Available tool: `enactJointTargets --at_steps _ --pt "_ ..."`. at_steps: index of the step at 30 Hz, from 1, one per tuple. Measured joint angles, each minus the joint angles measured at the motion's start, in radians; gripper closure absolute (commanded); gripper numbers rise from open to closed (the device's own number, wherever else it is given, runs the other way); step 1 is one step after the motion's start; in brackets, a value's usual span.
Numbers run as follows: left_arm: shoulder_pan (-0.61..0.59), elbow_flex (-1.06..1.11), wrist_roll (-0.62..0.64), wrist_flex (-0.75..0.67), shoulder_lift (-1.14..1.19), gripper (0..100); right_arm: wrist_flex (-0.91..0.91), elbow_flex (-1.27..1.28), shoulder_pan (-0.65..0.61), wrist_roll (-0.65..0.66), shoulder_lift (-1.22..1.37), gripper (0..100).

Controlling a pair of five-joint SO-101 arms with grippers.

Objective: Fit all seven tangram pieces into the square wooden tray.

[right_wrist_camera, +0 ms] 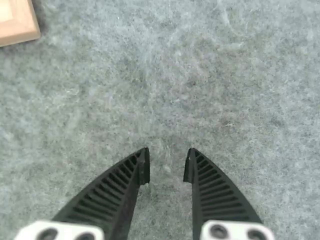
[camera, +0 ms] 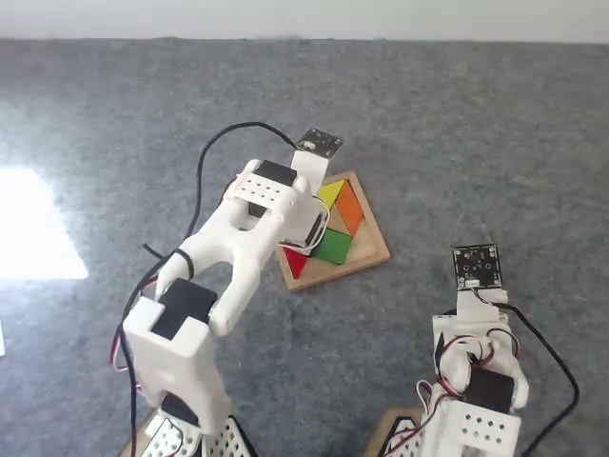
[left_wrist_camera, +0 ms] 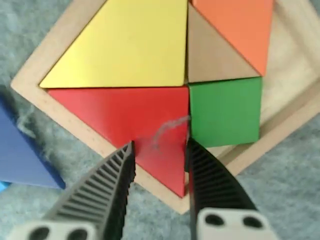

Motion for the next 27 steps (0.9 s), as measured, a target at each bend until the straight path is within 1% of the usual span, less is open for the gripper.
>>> enactJointTargets --at_steps 4,8,12,14,17,23,27 --pt "0.015 0.003 -0.009 0.000 -0.006 84 0.000 0.000 0.000 0.000 0.000 86.1" --pt "0.035 0.005 -0.009 0.000 -0.095 84 0.000 0.000 0.000 0.000 0.000 86.1" --pt "0.110 0.005 -0.048 0.000 -0.216 84 0.000 0.000 0.000 0.000 0.000 86.1" --pt "0.164 0.005 -0.058 0.000 -0.229 84 0.000 0.000 0.000 0.000 0.000 86.1" --pt "0.203 0.005 -0.064 -0.020 -0.204 84 0.000 0.000 0.000 0.000 0.000 86.1" --pt "0.206 0.005 -0.064 -0.091 -0.041 84 0.000 0.000 0.000 0.000 0.000 86.1" --pt "0.207 0.005 -0.084 -0.104 -0.009 84 0.000 0.000 0.000 0.000 0.000 86.1"
